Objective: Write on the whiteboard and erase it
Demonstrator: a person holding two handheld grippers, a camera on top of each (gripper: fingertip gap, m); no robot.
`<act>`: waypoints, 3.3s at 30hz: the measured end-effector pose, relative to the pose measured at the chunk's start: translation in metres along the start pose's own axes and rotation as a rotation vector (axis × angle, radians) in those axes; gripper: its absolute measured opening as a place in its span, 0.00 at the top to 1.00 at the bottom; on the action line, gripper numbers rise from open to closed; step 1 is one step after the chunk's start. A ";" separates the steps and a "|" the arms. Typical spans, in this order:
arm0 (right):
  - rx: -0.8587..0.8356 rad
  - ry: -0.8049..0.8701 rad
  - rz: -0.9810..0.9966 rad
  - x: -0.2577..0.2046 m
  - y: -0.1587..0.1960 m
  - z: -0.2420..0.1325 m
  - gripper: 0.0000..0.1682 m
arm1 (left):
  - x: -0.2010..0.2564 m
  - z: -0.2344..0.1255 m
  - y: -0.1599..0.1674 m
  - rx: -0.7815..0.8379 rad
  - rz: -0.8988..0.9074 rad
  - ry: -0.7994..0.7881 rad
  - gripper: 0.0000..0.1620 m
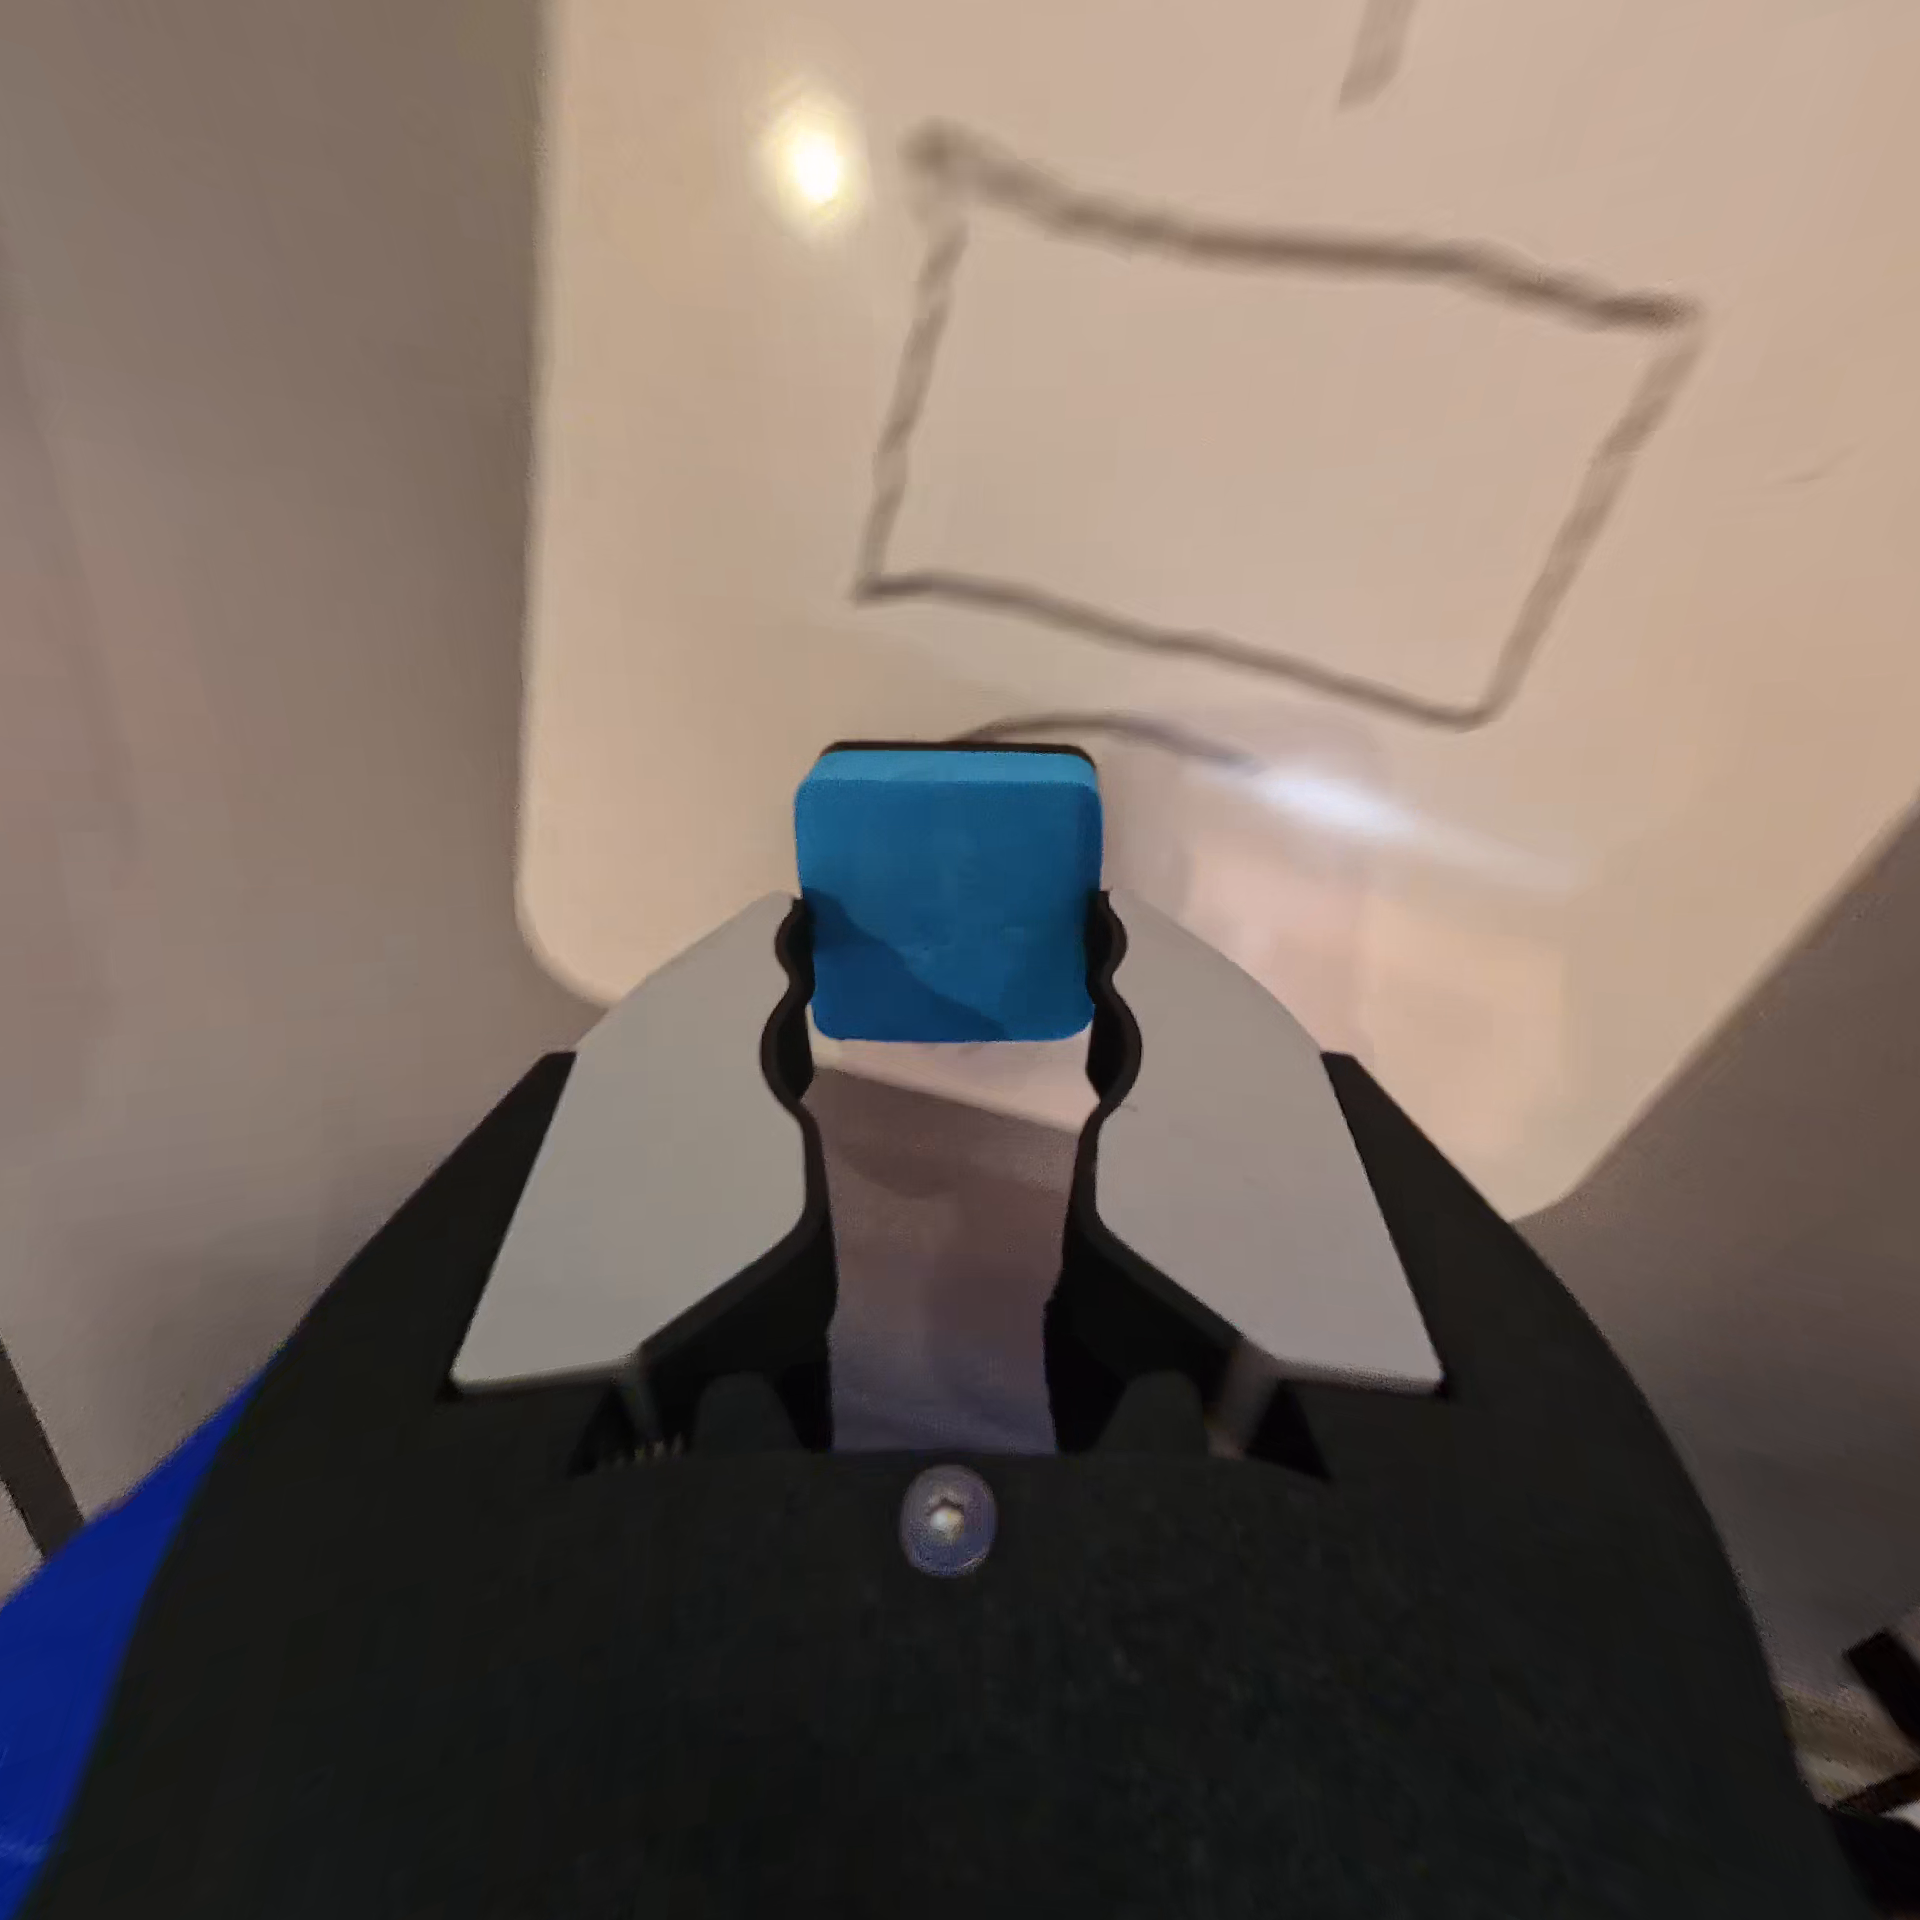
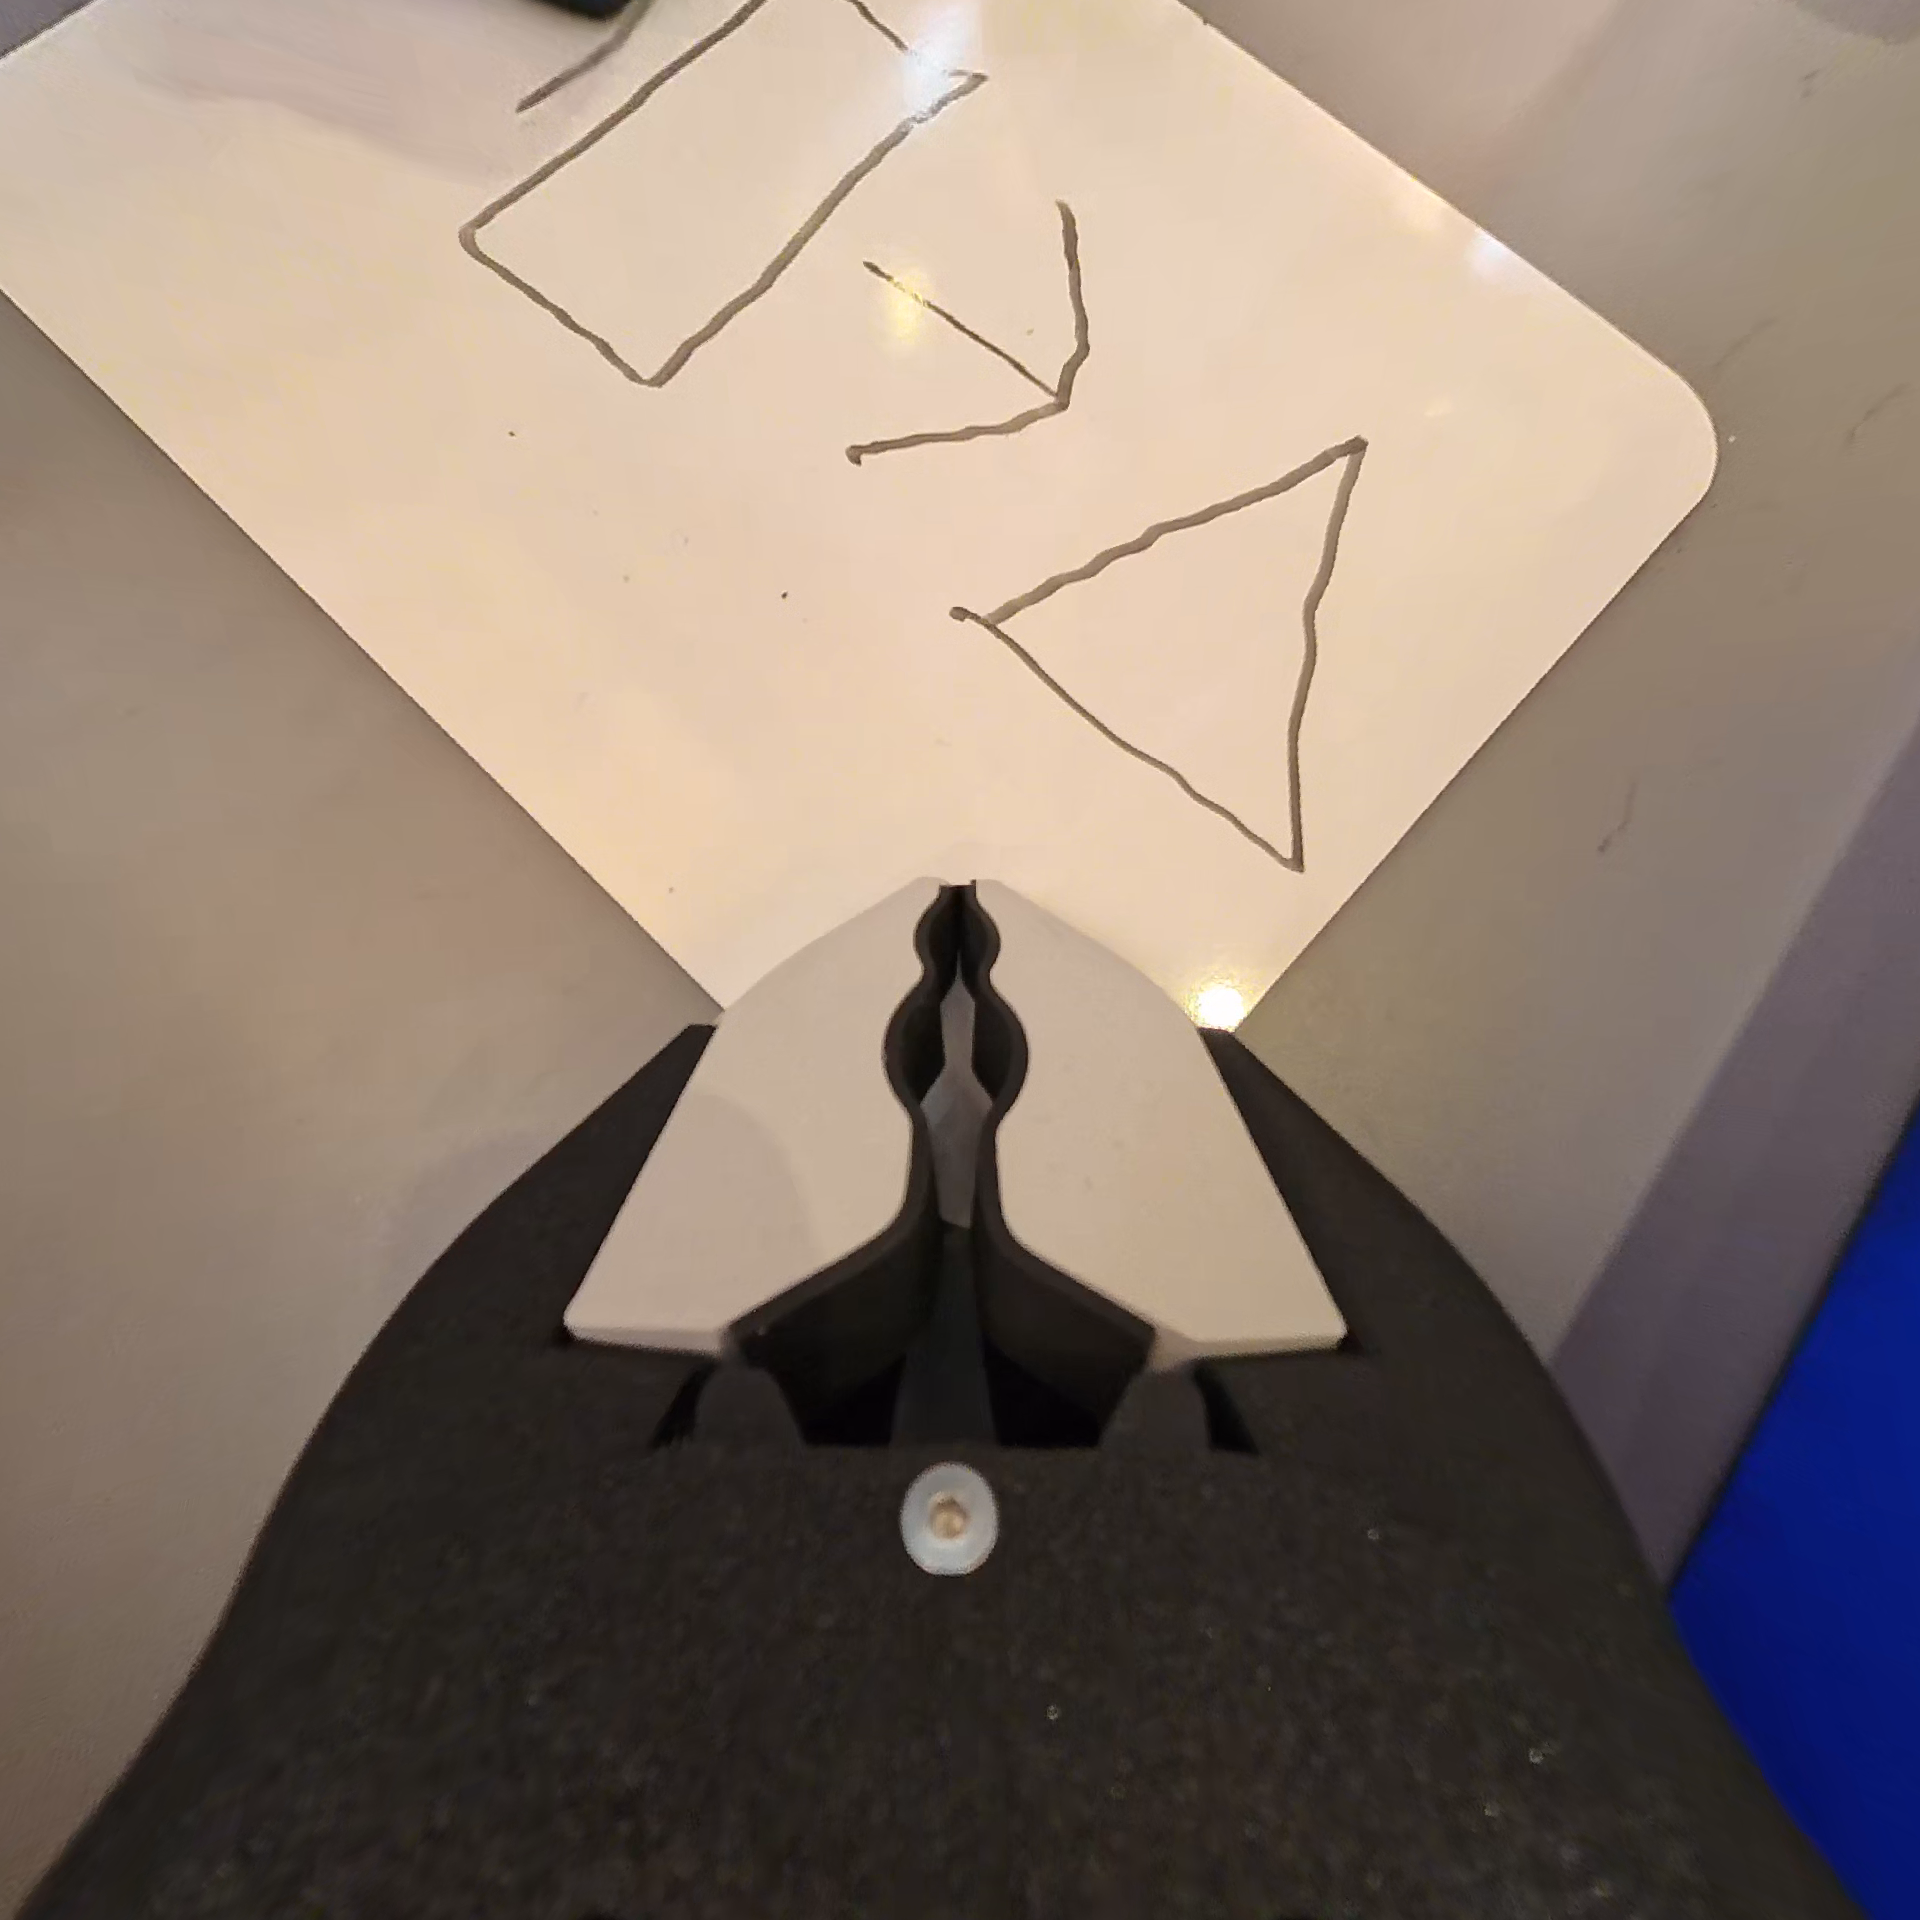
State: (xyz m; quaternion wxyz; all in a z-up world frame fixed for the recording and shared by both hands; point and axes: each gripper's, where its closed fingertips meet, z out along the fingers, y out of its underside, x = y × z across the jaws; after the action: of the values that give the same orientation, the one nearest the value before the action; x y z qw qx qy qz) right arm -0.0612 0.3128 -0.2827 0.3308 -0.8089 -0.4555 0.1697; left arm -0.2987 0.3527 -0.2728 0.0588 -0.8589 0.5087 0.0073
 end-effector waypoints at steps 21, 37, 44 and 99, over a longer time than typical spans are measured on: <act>0.003 0.010 -0.001 -0.001 -0.001 0.001 1.00 | -0.038 0.001 0.030 -0.103 -0.018 0.023 0.69; 0.001 0.011 0.005 -0.002 -0.001 0.001 1.00 | 0.032 -0.003 0.026 -0.129 0.143 0.030 0.69; 0.001 0.001 0.006 -0.004 -0.001 0.001 1.00 | 0.049 0.001 -0.026 -0.017 0.149 0.040 0.69; 0.000 -0.004 0.017 -0.001 0.000 0.000 1.00 | 0.099 -0.001 -0.073 0.005 0.483 0.094 0.69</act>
State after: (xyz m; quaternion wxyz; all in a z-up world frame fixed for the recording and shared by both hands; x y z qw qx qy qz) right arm -0.0618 0.3118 -0.2824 0.3284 -0.8124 -0.4493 0.1741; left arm -0.1874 0.3004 -0.2727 0.0336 -0.7116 0.7015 -0.0202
